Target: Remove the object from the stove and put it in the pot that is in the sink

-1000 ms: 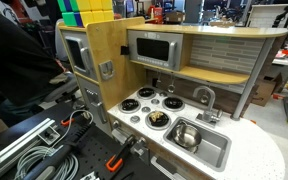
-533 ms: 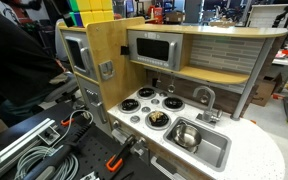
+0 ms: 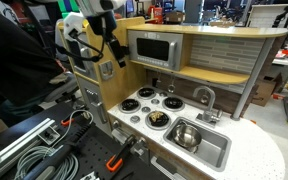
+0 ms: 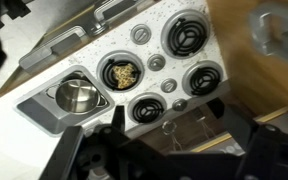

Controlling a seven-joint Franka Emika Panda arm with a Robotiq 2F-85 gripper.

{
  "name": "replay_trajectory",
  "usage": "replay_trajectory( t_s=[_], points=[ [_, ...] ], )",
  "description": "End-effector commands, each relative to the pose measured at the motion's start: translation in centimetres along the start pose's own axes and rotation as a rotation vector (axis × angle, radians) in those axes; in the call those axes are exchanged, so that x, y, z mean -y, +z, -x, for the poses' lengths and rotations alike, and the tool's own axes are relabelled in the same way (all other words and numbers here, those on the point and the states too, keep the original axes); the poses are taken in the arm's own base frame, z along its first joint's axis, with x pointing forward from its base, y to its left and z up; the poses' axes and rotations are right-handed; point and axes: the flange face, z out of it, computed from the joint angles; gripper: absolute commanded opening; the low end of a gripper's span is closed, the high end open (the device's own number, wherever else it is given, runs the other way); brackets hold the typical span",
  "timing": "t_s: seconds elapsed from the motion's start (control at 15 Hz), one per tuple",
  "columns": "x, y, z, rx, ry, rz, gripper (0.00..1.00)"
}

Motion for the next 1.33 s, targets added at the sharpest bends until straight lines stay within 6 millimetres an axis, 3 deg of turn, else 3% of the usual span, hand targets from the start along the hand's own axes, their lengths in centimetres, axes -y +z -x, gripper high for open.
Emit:
replay_trajectory(
  t_s=[0.0,0.07,0.27,0.6,0.87,1.07,1.27],
  points=[
    [-1.7,4.1,-5.1,0.006,0.071,0.088,1.0],
    [-1.9,2.7,-2.4,0.003,0.036,0.052,1.0],
    [-2.5,4.5,-4.7,0.005,0.067,0.068,1.0],
    [-2.9,5.2,-4.2,-0.009,-0.032,0.11,1.0],
    [-3.9,4.8,-7.9,-0.14,-0.012,0.219,1.0],
    [-5.0,7.1,-10.4,-0.218,0.04,0.291,1.0],
    [-4.7,12.3,-9.0,-0.203,0.138,0.304,1.0]
  ],
)
